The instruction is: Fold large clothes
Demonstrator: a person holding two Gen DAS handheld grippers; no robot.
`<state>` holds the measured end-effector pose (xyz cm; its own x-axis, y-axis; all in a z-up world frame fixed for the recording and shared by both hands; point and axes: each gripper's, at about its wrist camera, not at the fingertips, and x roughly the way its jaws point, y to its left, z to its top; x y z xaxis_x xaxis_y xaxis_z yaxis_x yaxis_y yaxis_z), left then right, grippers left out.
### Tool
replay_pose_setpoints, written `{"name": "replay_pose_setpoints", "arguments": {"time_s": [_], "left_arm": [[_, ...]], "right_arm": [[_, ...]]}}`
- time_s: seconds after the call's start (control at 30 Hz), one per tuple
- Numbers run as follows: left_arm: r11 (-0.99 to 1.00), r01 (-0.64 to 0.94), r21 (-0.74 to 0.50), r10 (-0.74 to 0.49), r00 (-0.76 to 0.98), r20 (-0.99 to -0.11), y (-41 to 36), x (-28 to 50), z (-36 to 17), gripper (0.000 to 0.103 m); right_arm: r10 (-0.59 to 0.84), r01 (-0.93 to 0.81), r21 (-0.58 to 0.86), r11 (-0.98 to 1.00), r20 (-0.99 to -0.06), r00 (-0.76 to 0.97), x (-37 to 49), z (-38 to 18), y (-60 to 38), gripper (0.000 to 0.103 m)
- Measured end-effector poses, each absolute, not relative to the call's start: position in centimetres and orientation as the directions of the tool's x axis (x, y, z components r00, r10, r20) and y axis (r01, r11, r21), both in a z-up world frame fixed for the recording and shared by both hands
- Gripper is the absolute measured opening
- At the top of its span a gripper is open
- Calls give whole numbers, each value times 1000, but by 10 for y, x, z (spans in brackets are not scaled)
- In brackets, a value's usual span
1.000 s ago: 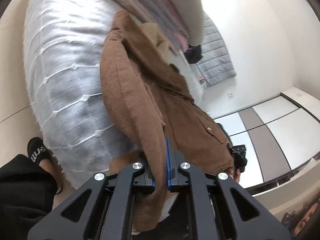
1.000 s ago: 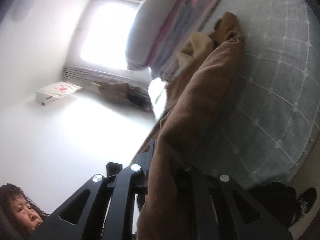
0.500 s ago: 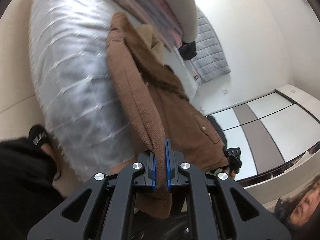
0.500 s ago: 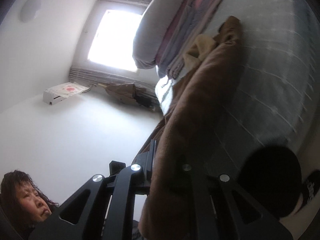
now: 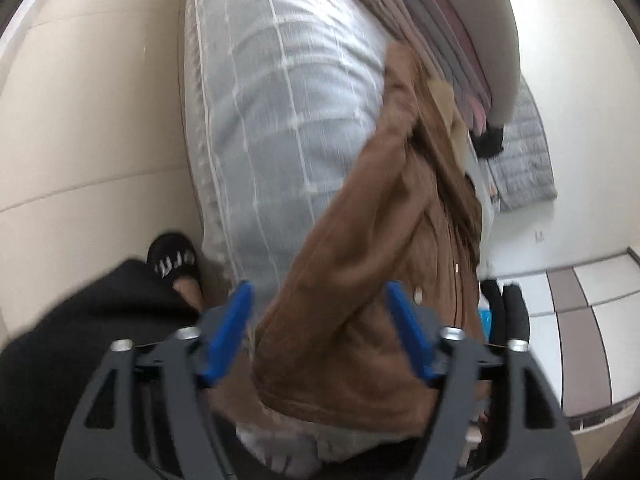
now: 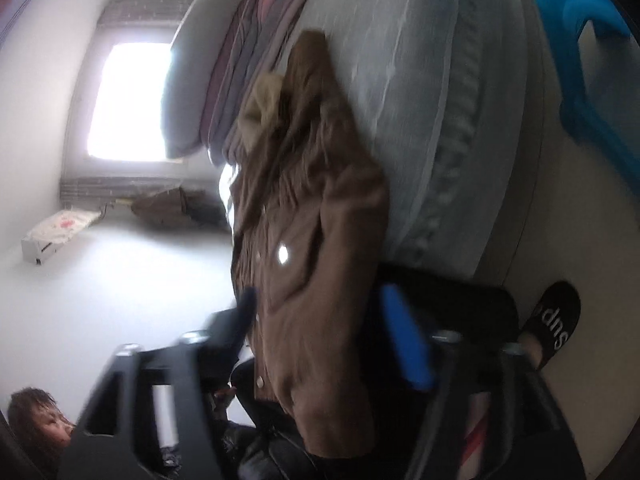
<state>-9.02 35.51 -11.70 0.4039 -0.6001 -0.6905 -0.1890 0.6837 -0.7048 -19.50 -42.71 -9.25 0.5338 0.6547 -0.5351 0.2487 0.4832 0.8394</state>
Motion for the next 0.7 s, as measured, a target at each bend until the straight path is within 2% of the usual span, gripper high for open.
{"name": "replay_pose_setpoints", "arguments": {"time_s": [0.03, 0.3, 0.47, 0.63, 0.7], "left_arm": [[682, -188, -707, -604, 400, -689, 353, -84, -119, 84], [653, -158, -741, -681, 305, -665, 326, -11, -177, 84], [619, -174, -766, -712, 288, -641, 314, -3, -202, 86], [558, -205, -804, -767, 242, -594, 300, -20, -228, 94], [501, -231, -834, -812, 210, -545, 290, -39, -242, 95]], "right_arm": [[660, 250, 833, 493, -545, 517, -184, -92, -429, 75], [718, 278, 801, 531, -599, 354, -117, -136, -418, 79], [801, 277, 837, 472, -538, 262, -93, -168, -398, 79], [870, 252, 878, 408, -457, 185, -83, -183, -375, 86], [891, 237, 901, 363, -411, 196, -85, -179, -373, 89]]}}
